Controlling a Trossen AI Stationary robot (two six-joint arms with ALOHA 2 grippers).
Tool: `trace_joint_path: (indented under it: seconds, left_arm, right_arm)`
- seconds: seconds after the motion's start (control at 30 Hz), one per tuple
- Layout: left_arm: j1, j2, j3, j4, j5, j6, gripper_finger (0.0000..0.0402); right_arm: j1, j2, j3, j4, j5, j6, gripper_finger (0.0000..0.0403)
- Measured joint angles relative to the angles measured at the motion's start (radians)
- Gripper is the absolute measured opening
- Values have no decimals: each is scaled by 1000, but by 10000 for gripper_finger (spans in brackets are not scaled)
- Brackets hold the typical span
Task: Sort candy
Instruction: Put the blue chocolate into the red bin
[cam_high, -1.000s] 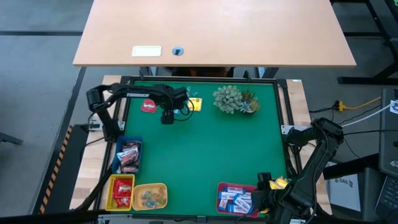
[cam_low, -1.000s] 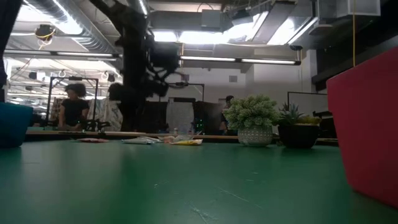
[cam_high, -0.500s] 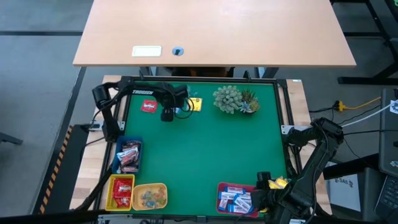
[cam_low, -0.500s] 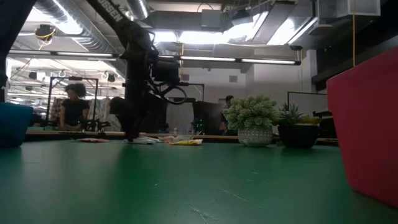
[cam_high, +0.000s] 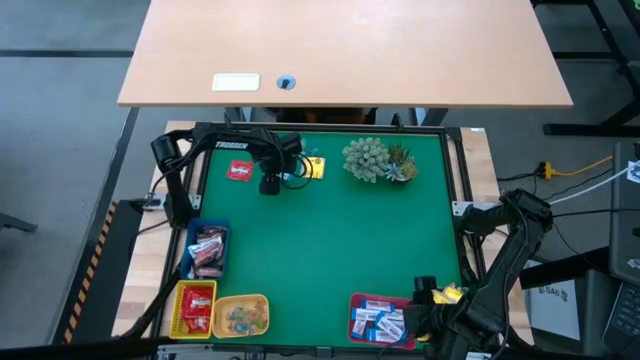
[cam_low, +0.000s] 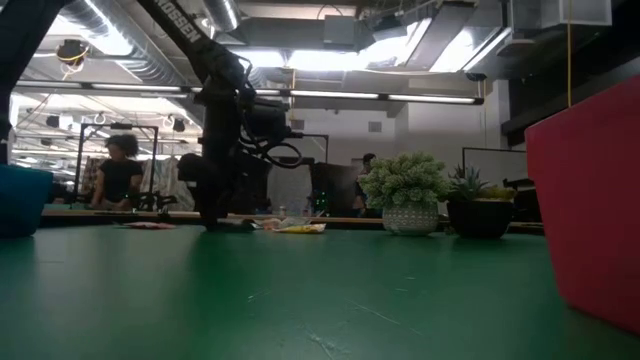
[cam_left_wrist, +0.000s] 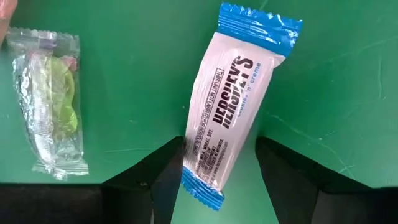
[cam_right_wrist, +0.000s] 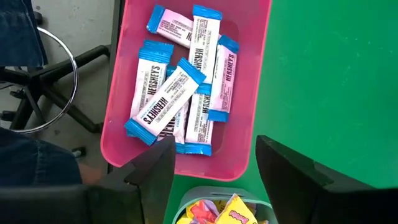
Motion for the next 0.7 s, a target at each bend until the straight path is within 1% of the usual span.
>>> trace_joint_path:
  seconds: [0.1, 0.2, 0.47, 0.57, 0.7]
  left_arm:
    - [-10, 1, -1, -3, -4, -1, 185]
    - [-11, 1, -1, -11, 3, -10, 163]
    - [-11, 1, -3, -20, 8, -111, 105]
    - [-11, 1, -3, -20, 8, -114, 95]
    - [-18, 1, -3, -20, 3, -116, 93]
  right_arm:
    - [0, 0, 0, 0, 0, -1, 223]
    - [0, 0, 0, 0, 0, -2, 223]
    - [0, 0, 0, 0, 0, -2, 223]
    - [0, 0, 0, 0, 0, -2, 223]
    - [1, 0, 0, 0, 0, -3, 223]
